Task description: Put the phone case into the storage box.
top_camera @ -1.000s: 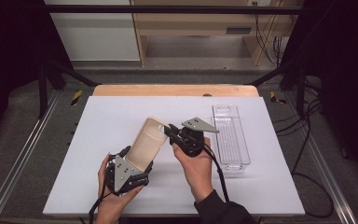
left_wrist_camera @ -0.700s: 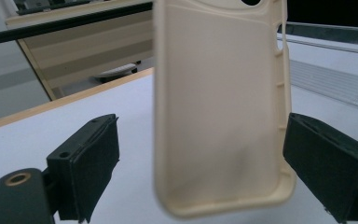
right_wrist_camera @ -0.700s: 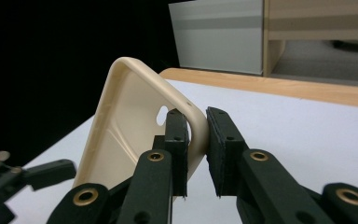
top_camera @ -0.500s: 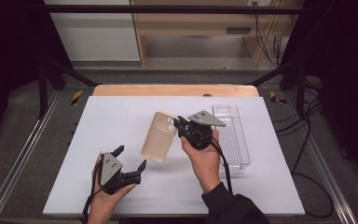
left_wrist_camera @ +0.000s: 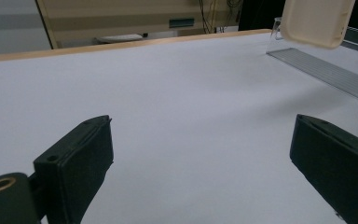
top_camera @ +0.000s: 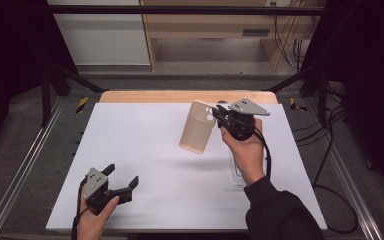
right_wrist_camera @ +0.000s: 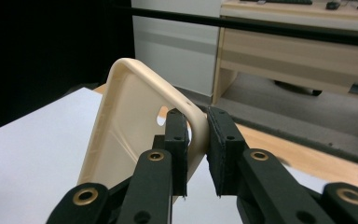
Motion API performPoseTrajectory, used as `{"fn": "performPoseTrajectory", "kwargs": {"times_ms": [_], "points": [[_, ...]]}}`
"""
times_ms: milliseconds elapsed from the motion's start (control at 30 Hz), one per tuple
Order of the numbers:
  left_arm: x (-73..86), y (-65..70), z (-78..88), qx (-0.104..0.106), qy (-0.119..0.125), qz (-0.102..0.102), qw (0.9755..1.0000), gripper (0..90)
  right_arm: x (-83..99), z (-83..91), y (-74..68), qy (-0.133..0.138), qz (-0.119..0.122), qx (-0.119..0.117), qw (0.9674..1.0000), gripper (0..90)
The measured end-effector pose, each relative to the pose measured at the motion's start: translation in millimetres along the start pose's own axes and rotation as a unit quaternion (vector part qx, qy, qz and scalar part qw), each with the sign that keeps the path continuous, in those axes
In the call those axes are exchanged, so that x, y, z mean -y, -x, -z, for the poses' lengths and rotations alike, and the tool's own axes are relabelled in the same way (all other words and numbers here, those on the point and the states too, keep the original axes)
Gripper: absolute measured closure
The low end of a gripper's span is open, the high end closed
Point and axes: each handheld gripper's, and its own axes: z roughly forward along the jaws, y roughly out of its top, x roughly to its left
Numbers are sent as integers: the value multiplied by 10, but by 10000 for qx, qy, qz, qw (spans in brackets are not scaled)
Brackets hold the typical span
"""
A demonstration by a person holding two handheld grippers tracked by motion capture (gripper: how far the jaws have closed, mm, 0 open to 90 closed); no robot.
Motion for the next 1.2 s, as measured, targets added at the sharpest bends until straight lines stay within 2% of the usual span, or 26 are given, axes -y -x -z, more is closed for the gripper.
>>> {"fn": "performPoseTrajectory", "kwargs": {"times_ms": [233,400,733,833,1200], "points": [[46,-110,30,-135,-24,225,9997,52,-153,87,188,76,226,85,9997,789],[53,-132,30,-136,-46,221,9997,53,-267,134,263,78,568,147,9982,789],[65,-140,17,-138,-70,230,9996,53,-431,202,418,41,990,291,9947,789],[65,-138,6,-131,-80,207,9997,53,-453,218,467,24,1095,318,9935,788],[68,-174,-2,-129,-42,100,9999,54,-468,319,658,0,1238,467,9912,789]]}}
